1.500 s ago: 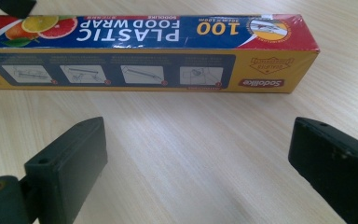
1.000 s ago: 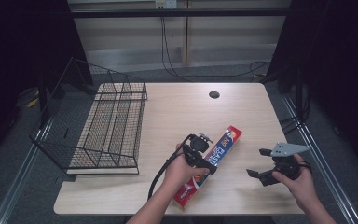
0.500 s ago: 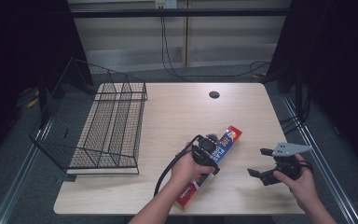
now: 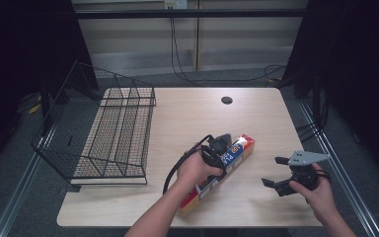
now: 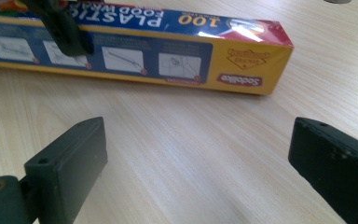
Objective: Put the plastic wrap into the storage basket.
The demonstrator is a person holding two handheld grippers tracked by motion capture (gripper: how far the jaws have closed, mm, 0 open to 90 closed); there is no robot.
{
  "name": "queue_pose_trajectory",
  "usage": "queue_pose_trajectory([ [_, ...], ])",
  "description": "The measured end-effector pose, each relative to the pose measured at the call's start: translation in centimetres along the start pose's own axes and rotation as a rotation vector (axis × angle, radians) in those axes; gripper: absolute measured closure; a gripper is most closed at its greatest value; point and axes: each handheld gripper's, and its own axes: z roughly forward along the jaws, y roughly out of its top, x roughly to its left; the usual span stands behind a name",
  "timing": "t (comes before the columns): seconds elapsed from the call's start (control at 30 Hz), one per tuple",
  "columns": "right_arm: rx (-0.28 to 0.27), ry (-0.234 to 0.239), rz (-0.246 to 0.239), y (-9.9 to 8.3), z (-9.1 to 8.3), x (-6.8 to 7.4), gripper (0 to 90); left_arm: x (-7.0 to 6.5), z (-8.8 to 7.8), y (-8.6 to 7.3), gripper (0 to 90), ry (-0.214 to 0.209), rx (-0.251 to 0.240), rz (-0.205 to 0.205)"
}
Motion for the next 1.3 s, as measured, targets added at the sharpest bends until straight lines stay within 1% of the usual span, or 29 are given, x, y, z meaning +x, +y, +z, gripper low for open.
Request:
queue_pose_trajectory([
  [0.07, 0.002, -0.005, 0.001, 0.0, 0.0, 0.0, 4.2, 0.3, -0.4, -0.1, 42.7, -0.008, 0.006, -0.007],
  [0.1, 0.000, -0.001, 0.001, 0.0, 0.0, 0.0, 4.2, 0.5, -0.7, -0.1, 42.8, -0.015, 0.007, 0.001],
  [0.17, -0.002, 0.000, 0.003, 0.0, 0.0, 0.0, 4.2, 0.8, -1.2, -0.2, 42.9, -0.035, 0.008, -0.022],
  [0.2, -0.002, 0.000, 0.003, 0.0, 0.0, 0.0, 4.2, 0.9, -1.5, -0.3, 42.9, -0.042, 0.009, -0.026],
  [0.23, -0.004, -0.005, 0.003, 0.0, 0.0, 0.0, 4.2, 1.2, -1.8, -0.3, 42.9, -0.048, 0.013, -0.019],
  [0.27, -0.004, -0.005, 0.003, 0.0, 0.0, 0.0, 4.2, 1.3, -2.1, -0.3, 42.9, -0.051, 0.001, -0.021],
  [0.3, -0.003, 0.000, 0.004, 0.0, 0.0, -0.1, 4.2, 1.4, -2.5, -0.3, 43.0, -0.050, 0.008, -0.025],
  [0.33, -0.005, -0.006, 0.005, 0.0, 0.0, 0.0, 4.2, 1.5, -2.7, -0.3, 43.0, -0.049, 0.010, -0.034],
  [0.37, -0.007, -0.005, 0.009, 0.0, 0.0, 0.0, 4.2, 1.8, -3.3, -0.4, 43.0, -0.047, 0.004, -0.047],
  [0.4, -0.008, -0.004, 0.008, 0.0, 0.0, 0.0, 4.2, 1.8, -3.3, -0.4, 43.0, -0.047, 0.004, -0.047],
  [0.47, -0.010, -0.004, 0.007, 0.0, 0.0, 0.0, 4.2, 2.1, -3.9, -0.5, 43.0, -0.047, 0.001, -0.046],
  [0.53, -0.007, -0.002, 0.005, 0.0, 0.0, 0.0, 4.1, 2.3, -4.3, -0.6, 43.0, -0.053, -0.005, -0.057],
  [0.6, -0.008, 0.000, 0.002, 0.0, 0.0, 0.0, 4.2, 2.8, -5.0, -0.7, 43.0, -0.052, -0.005, -0.052],
  [0.63, -0.008, 0.000, 0.002, 0.0, 0.0, 0.0, 4.2, 2.8, -5.0, -0.7, 43.0, -0.052, -0.005, -0.052],
  [0.7, -0.008, -0.003, 0.004, 0.0, 0.0, 0.1, 4.2, 3.0, -5.4, -0.9, 43.0, -0.047, -0.010, -0.068],
  [0.77, -0.008, -0.003, 0.003, 0.0, 0.0, 0.1, 4.2, 3.2, -5.9, -1.0, 43.0, -0.045, -0.011, -0.076],
  [0.83, -0.007, -0.001, 0.007, 0.0, 0.0, 0.0, 4.2, 3.6, -6.5, -1.1, 43.0, -0.042, -0.025, -0.079],
  [0.9, -0.007, 0.000, 0.005, 0.0, 0.0, 0.0, 4.2, 3.7, -6.8, -1.1, 43.0, -0.041, -0.023, -0.081],
  [0.93, -0.008, -0.001, 0.003, 0.0, 0.0, 0.1, 4.1, 3.8, -7.0, -1.2, 43.0, -0.037, -0.027, -0.089],
  [0.97, -0.008, -0.001, 0.003, 0.0, 0.0, 0.1, 4.1, 4.0, -7.2, -1.2, 43.0, -0.040, -0.026, -0.079],
  [1.0, -0.006, 0.001, 0.003, 0.0, 0.0, 0.1, 4.1, 4.0, -7.5, -1.2, 43.0, -0.038, -0.030, -0.083],
  [1.03, -0.004, -0.001, -0.001, 0.0, 0.1, 0.1, 4.2, 4.0, -7.6, -1.3, 43.0, -0.039, -0.038, -0.103],
  [1.07, -0.001, 0.002, -0.004, 0.0, 0.1, 0.2, 4.2, 4.3, -7.9, -1.3, 43.0, -0.052, -0.053, -0.103],
  [1.1, 0.001, 0.009, -0.005, 0.0, 0.1, 0.2, 4.2, 4.4, -8.1, -1.4, 43.0, -0.049, -0.049, -0.108],
  [1.2, 0.000, -0.002, -0.006, 0.0, 0.1, 0.2, 4.1, 4.6, -8.4, -1.4, 43.0, -0.044, -0.050, -0.116],
  [1.27, -0.002, 0.003, -0.004, 0.0, 0.1, 0.2, 4.1, 4.8, -8.7, -1.5, 43.0, -0.047, -0.061, -0.121],
  [1.3, -0.002, -0.003, -0.004, 0.0, 0.1, 0.3, 4.1, 4.9, -8.9, -1.5, 43.0, -0.047, -0.067, -0.128],
])
